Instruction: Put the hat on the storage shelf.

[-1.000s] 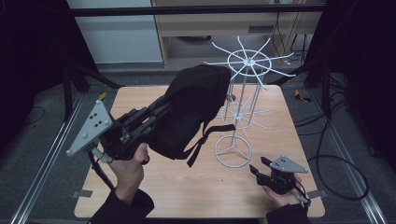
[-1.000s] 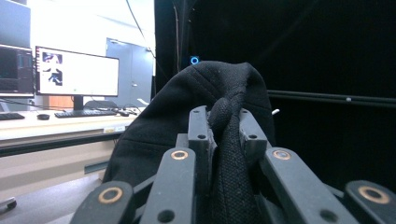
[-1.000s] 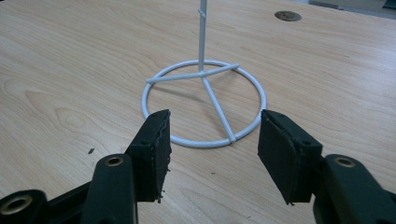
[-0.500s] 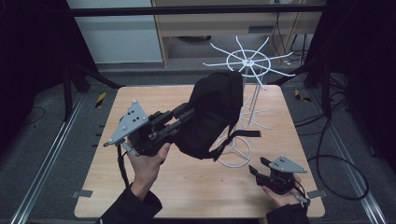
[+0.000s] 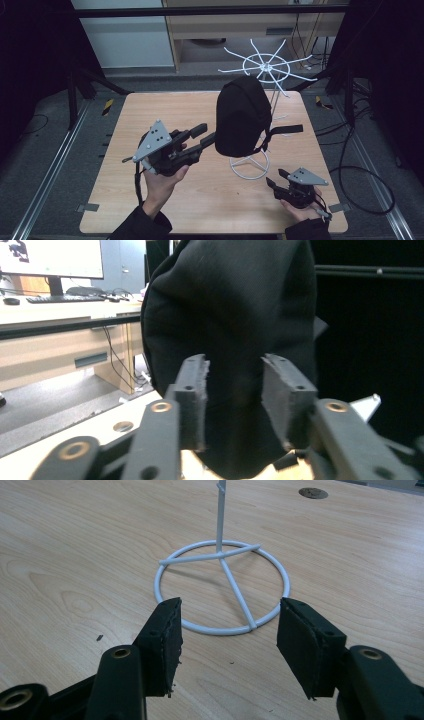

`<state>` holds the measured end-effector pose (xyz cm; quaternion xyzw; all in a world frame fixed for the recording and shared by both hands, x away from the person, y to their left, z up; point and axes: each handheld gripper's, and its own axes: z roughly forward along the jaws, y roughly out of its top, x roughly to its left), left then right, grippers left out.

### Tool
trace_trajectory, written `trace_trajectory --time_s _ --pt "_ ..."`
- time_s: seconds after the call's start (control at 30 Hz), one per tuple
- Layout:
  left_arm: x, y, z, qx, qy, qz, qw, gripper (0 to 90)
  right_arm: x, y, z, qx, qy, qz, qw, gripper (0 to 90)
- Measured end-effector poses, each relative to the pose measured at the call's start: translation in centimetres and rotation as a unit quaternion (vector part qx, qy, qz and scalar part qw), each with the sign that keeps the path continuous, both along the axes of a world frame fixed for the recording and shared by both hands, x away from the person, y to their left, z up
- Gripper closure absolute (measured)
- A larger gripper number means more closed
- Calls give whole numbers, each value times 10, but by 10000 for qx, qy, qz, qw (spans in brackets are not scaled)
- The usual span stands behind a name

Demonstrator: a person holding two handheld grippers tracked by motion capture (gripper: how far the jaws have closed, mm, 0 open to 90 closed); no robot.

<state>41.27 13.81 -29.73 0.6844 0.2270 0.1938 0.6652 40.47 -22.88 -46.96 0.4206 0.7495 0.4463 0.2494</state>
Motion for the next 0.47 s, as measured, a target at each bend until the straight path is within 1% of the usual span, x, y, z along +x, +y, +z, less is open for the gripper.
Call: trace_trajectory --time_s 0.07,0.13,0.2,0.23,0.27,0.3,0.33,0.37,0.43,0.47 --pt "-5 12 -10 97 11 97 9999 506 0 0 0 32 26 -17 10000 427" --pt "-9 26 -21 137 62 184 9997 453 0 -1 -1 40 33 -67 10000 415" --pt "-12 40 -34 239 123 321 9991 418 1 -1 -2 44 26 -102 9999 399" --pt "-12 50 -45 331 214 440 9983 404 1 -2 -2 49 29 -120 9999 389" --pt "-12 56 -52 400 290 527 9974 396 1 -2 -2 51 15 -147 9999 378" --pt "-10 67 -64 480 446 689 9955 388 1 -3 -3 48 -13 -159 9999 365" --pt "-9 73 -72 536 547 776 9940 382 1 -3 -3 54 -21 -202 9998 348" --pt "-7 84 -85 597 745 932 9911 377 2 -3 -4 46 -41 -229 9997 331" --pt "-2 99 -105 705 1017 1194 9851 370 2 -4 -4 62 -37 -305 9995 301" --pt "0 105 -113 731 1123 1288 9826 361 3 -4 -5 72 -48 -332 9994 285"
